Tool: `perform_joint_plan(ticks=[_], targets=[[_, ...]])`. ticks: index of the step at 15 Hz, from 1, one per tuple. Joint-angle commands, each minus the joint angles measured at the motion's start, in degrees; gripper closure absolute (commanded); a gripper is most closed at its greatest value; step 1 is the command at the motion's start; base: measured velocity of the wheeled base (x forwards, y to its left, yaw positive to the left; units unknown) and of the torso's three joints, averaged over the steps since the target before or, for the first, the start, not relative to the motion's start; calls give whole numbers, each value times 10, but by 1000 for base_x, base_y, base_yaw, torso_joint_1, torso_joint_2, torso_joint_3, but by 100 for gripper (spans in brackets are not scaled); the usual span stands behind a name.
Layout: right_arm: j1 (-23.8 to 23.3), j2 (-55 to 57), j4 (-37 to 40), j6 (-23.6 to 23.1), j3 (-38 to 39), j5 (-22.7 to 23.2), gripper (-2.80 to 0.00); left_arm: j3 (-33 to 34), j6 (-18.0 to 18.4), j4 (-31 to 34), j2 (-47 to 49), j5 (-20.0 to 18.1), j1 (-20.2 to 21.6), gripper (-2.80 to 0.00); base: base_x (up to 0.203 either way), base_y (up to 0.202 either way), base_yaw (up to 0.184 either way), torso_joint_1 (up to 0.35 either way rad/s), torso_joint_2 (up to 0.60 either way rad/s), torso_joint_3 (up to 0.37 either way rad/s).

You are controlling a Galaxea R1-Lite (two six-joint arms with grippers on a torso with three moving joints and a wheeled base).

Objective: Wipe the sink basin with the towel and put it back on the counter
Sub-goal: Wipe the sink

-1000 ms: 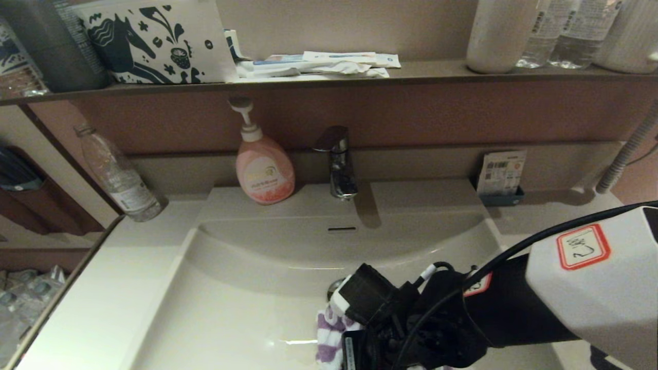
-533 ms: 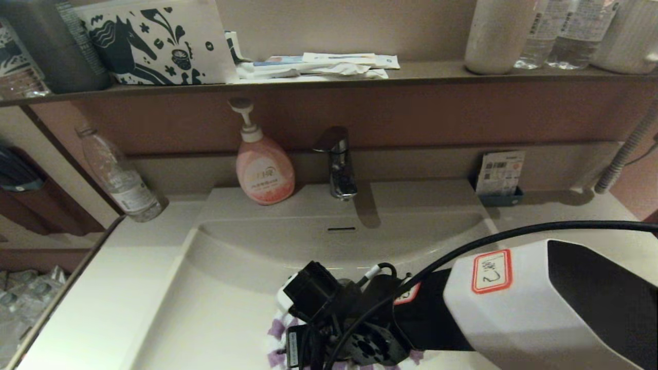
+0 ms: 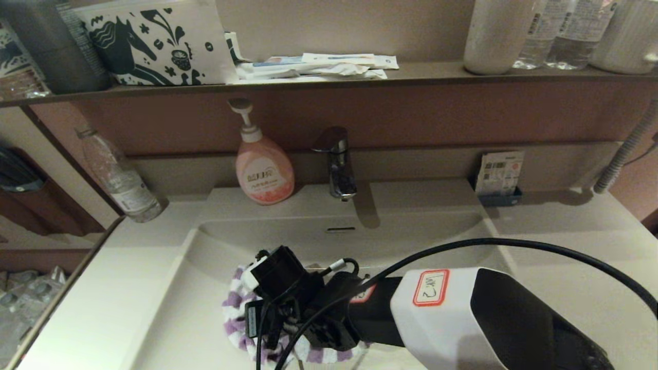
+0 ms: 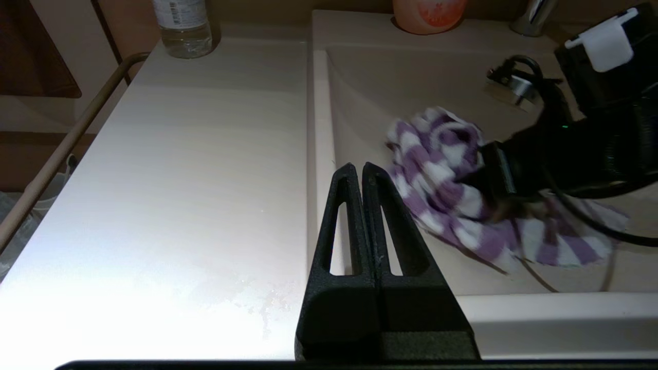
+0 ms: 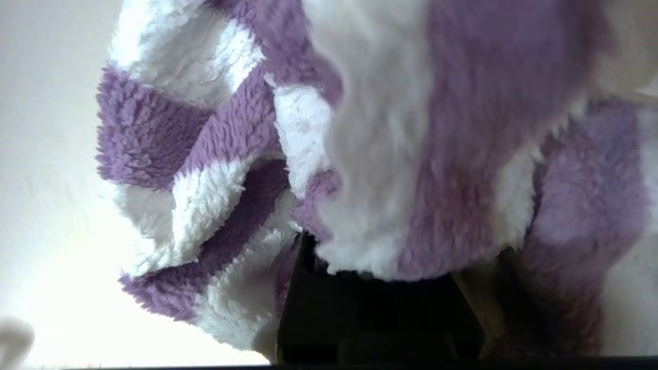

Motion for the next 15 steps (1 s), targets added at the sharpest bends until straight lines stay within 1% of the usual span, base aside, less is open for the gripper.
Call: perform_joint_plan(ticks=[1,3,6,9,13,15], targets=[[-10,32,-21,-7,-7,-16,0,0,0,0,0,0,0,0,0,0,0,0,0,0],[-28,26,-21,-7,-7,-22,0,0,0,0,0,0,0,0,0,0,0,0,0,0],[-53,19,-17,-10,-5,-72,0,0,0,0,0,0,0,0,0,0,0,0,0,0],[-76,7,13,-22,12,-98,0,0,0,0,0,0,0,0,0,0,0,0,0,0],[-92,-35,28,-22,63,-120,0,0,0,0,0,0,-1,0,0,0,0,0,0,0],[-105,-65,30,-23,112,-126,0,0,0,0,0,0,0,0,0,0,0,0,0,0]])
